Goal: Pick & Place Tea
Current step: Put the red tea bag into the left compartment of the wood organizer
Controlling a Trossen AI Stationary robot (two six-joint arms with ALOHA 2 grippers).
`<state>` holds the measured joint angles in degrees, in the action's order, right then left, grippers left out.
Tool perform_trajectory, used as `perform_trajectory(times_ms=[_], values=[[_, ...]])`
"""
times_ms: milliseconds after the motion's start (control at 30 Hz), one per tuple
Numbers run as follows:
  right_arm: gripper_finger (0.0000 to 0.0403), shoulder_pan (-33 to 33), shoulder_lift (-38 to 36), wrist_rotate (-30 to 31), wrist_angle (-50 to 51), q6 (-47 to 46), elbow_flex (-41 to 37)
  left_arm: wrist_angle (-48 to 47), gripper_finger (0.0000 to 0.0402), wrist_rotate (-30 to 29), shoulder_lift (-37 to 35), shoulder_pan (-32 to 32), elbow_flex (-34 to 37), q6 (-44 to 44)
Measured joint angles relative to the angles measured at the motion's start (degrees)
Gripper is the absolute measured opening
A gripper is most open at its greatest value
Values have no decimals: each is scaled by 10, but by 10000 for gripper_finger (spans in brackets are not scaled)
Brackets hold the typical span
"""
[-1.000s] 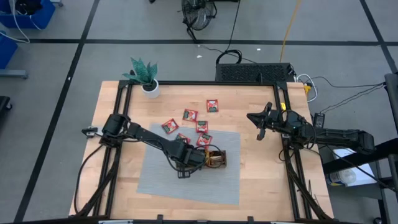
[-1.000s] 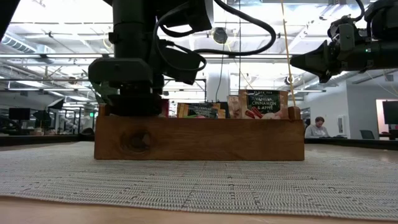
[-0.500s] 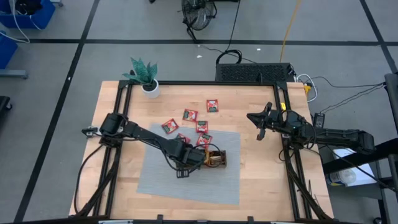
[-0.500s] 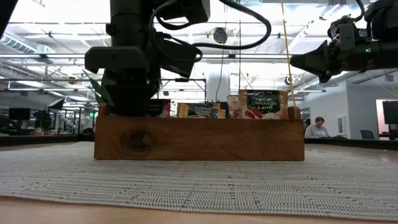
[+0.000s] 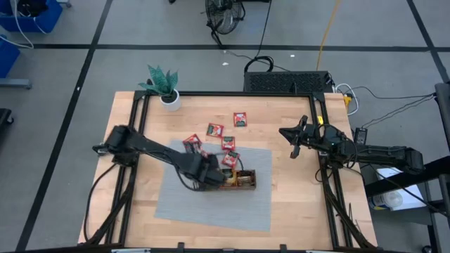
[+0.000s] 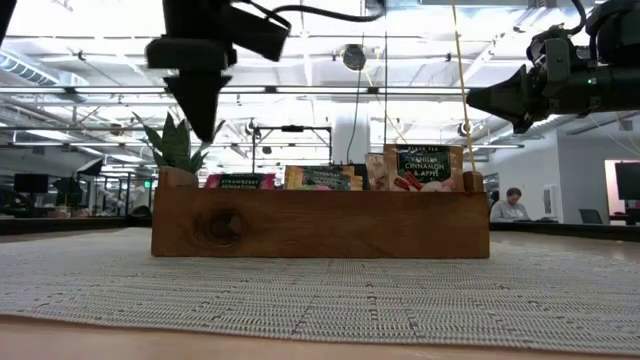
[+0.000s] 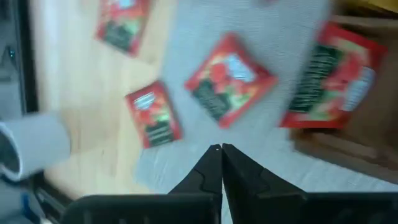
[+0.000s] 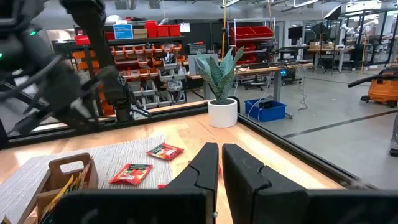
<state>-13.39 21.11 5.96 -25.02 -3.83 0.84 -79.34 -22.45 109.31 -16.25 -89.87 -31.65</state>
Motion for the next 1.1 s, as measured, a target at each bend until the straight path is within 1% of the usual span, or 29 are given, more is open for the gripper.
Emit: perform_trajectory(times_ms=[100, 167, 300, 333, 400, 467, 533, 600, 633, 700, 800, 933, 1100], values=[[13, 0, 0, 0, 0, 0, 0, 6, 29, -12, -58, 26, 39, -43], [13, 0, 0, 0, 0, 0, 0, 24, 43, -23, -107, 48, 78, -69], [14, 0, 0, 0, 0, 0, 0, 112, 92, -26, -201, 108, 185, -85], [13, 0, 0, 0, 0, 0, 0, 144, 107, -26, -220, 127, 214, -77], [13, 0, 0, 0, 0, 0, 0, 222, 139, -17, -253, 167, 266, -34], [14, 0, 0, 0, 0, 0, 0, 314, 169, 20, -270, 212, 306, 28], [13, 0, 0, 0, 0, 0, 0, 393, 196, 75, -272, 262, 331, 77], [13, 0, 0, 0, 0, 0, 0, 453, 217, 132, -262, 306, 340, 110], [13, 0, 0, 0, 0, 0, 0, 477, 226, 156, -253, 325, 340, 121], [14, 0, 0, 0, 0, 0, 0, 480, 238, 189, -233, 354, 336, 140], [13, 0, 0, 0, 0, 0, 0, 427, 247, 211, -207, 385, 335, 146], [13, 0, 0, 0, 0, 0, 0, 380, 248, 228, -166, 408, 335, 134], [14, 0, 0, 0, 0, 0, 0, 418, 248, 240, -121, 410, 334, 135]])
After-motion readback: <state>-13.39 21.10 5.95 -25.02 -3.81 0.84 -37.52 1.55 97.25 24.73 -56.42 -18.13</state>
